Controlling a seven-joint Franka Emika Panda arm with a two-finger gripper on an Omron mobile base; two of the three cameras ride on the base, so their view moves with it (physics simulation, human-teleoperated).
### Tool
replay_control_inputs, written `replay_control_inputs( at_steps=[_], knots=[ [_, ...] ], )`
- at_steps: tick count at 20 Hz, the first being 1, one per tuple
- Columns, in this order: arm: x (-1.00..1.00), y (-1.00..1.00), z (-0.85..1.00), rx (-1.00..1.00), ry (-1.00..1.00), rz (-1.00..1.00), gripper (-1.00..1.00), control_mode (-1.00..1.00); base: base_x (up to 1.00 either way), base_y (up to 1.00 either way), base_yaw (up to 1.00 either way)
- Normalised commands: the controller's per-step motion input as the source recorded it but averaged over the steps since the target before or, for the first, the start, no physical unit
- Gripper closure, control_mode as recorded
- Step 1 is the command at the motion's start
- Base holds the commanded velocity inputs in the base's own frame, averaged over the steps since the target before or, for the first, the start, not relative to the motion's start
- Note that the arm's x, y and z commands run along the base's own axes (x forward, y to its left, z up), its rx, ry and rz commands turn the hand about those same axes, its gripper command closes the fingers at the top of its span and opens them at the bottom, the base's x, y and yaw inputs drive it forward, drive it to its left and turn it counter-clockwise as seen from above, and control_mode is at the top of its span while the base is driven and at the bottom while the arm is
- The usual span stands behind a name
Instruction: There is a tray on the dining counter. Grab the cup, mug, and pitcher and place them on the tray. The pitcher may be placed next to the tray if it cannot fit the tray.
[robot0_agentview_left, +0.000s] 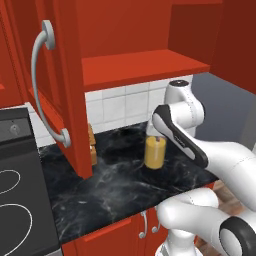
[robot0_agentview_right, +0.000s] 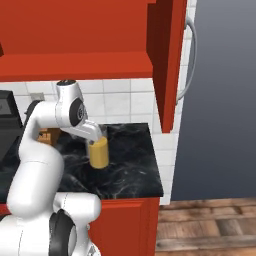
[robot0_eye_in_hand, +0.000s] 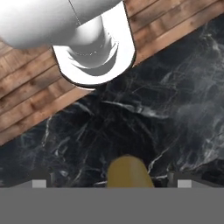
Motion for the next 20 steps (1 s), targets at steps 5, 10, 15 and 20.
replay_control_inputs(
  at_steps=[5, 10, 15, 20],
  knots=[
    [0.23, 0.09, -0.06, 0.00, 0.00, 0.00, -1.00, -1.00, 0.00, 0.00, 0.00],
    [0.12, 0.12, -0.07, 0.00, 0.00, 0.00, -1.00, -1.00, 0.00, 0.00, 0.00],
    [0.17, 0.05, -0.10, 0.00, 0.00, -0.01, -1.00, -1.00, 0.00, 0.00, 0.00],
    [0.18, 0.00, -0.18, 0.00, 0.00, -0.01, -1.00, -1.00, 0.00, 0.00, 0.00]
  ],
)
